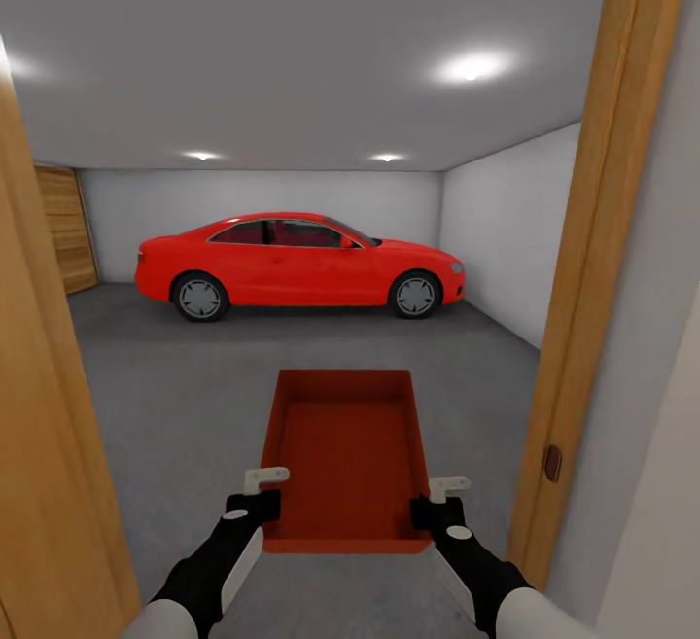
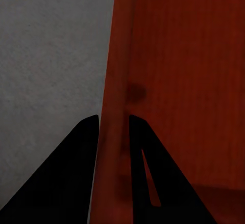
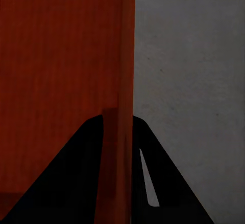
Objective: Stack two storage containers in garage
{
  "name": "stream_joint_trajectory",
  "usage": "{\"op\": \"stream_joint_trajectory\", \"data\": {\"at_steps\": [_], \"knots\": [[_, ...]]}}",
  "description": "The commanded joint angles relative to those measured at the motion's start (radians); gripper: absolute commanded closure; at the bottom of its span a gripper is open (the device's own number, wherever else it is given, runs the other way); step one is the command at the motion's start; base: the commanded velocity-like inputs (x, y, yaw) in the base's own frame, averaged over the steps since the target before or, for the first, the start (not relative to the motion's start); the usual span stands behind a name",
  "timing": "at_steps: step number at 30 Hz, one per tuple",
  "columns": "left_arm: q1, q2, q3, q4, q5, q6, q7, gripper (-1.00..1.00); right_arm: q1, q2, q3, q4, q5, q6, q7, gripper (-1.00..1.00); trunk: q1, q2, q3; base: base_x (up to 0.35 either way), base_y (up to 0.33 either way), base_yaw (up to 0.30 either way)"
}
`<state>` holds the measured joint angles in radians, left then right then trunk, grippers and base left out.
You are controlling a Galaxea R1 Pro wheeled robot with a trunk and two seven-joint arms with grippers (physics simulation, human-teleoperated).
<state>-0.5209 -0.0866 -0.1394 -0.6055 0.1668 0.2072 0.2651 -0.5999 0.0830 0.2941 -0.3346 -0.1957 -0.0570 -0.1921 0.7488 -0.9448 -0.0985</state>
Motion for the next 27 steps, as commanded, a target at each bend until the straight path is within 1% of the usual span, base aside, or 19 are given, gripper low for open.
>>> {"op": "stream_joint_trajectory", "data": {"at_steps": [1, 6, 8, 21, 22, 27], "knots": [[-0.001, 0.007, 0.000, -0.002, 0.005, 0.006, 0.014, 1.00, -0.001, -0.001, 0.003, -0.002, -0.006, -0.003, -0.004, 1.00, 0.000, -0.001, -0.002, 0.000, 0.000, 0.000], [-0.001, 0.010, -0.008, 0.003, 0.015, 0.002, 0.015, 1.00, -0.001, -0.002, 0.012, 0.000, -0.014, -0.004, -0.008, 1.00, 0.000, -0.001, -0.002, 0.009, 0.000, 0.000], [-0.001, 0.010, -0.009, 0.005, 0.017, 0.002, 0.015, 1.00, -0.001, -0.002, 0.015, 0.000, -0.015, -0.004, -0.008, 1.00, 0.000, -0.001, -0.002, 0.167, 0.000, 0.000], [-0.001, 0.010, -0.010, 0.006, 0.017, 0.001, 0.015, 1.00, -0.001, -0.003, 0.025, 0.000, -0.026, -0.004, -0.008, 1.00, 0.000, -0.001, -0.002, 0.301, 0.000, 0.000], [-0.001, 0.037, 0.011, 0.006, 0.002, 0.001, 0.033, 1.00, -0.001, -0.003, 0.000, 0.000, -0.013, -0.004, -0.008, 1.00, 0.000, -0.001, -0.002, 0.321, 0.000, 0.000], [-0.001, 0.037, 0.011, 0.006, 0.002, 0.001, 0.033, 1.00, -0.001, -0.002, -0.001, 0.000, -0.015, -0.003, -0.007, 1.00, 0.000, -0.001, -0.002, 0.321, 0.000, 0.011]]}}
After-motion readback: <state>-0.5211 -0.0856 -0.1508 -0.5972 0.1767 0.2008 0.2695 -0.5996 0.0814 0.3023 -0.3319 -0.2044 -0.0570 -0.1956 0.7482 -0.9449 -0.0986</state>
